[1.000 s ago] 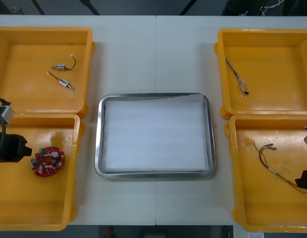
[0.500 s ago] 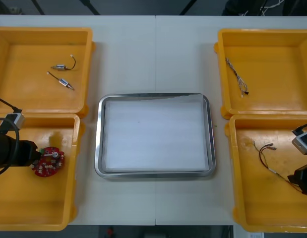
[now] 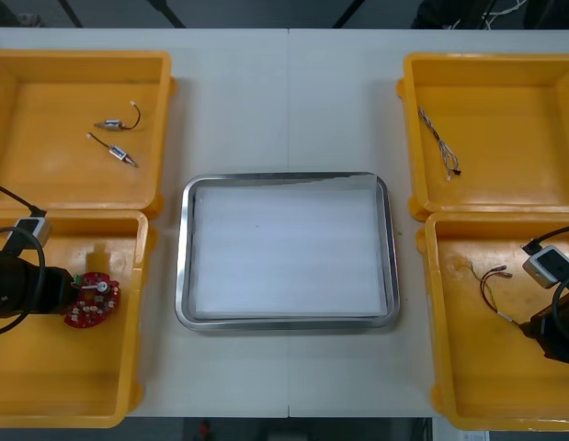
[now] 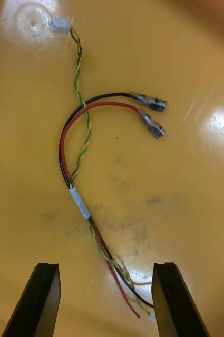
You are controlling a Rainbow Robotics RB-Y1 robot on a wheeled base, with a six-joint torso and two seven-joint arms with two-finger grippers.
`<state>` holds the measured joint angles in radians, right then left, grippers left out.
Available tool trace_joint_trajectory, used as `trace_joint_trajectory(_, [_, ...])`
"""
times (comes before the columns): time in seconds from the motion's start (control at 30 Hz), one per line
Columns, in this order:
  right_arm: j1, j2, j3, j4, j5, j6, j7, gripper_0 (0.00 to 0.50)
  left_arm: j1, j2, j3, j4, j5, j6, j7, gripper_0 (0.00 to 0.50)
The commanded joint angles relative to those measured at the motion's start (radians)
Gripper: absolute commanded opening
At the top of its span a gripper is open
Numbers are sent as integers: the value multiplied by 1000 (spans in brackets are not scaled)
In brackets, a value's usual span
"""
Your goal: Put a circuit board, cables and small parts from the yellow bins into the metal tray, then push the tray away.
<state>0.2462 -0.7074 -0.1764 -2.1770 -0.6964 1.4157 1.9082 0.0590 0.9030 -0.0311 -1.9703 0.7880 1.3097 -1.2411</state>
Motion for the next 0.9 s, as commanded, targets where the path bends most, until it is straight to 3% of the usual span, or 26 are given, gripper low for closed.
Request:
trace_joint_trajectory(0.03, [22, -41, 52, -4, 34, -31, 34, 500, 27, -4, -24, 11, -15, -33, -1, 500])
trace_joint_trajectory(0.4, [22, -41, 104, 86, 32, -156, 51, 500, 27, -6, -27, 11, -9, -37, 3, 500])
trace_joint_trajectory(0.6, [22, -43, 132, 88, 74, -179, 48, 500, 28, -6, -27, 10, -9, -37, 6, 500])
trace_joint_trajectory(0.63, [22, -43, 135, 88, 74, -184, 46, 500, 28, -6, -27, 10, -9, -38, 6, 382])
trace_joint_trajectory(0.67, [21, -43, 137, 88, 72, -187, 46, 500, 28, -6, -29, 10, -9, -37, 8, 121])
trace_joint_trajectory(0.7, [22, -43, 137, 88, 72, -189, 46, 500, 28, -6, -30, 11, -9, -37, 8, 10])
trace_joint_trajectory(0.9, [21, -43, 155, 114, 77, -227, 51, 500, 28, -6, -33, 7, -13, -38, 22, 0])
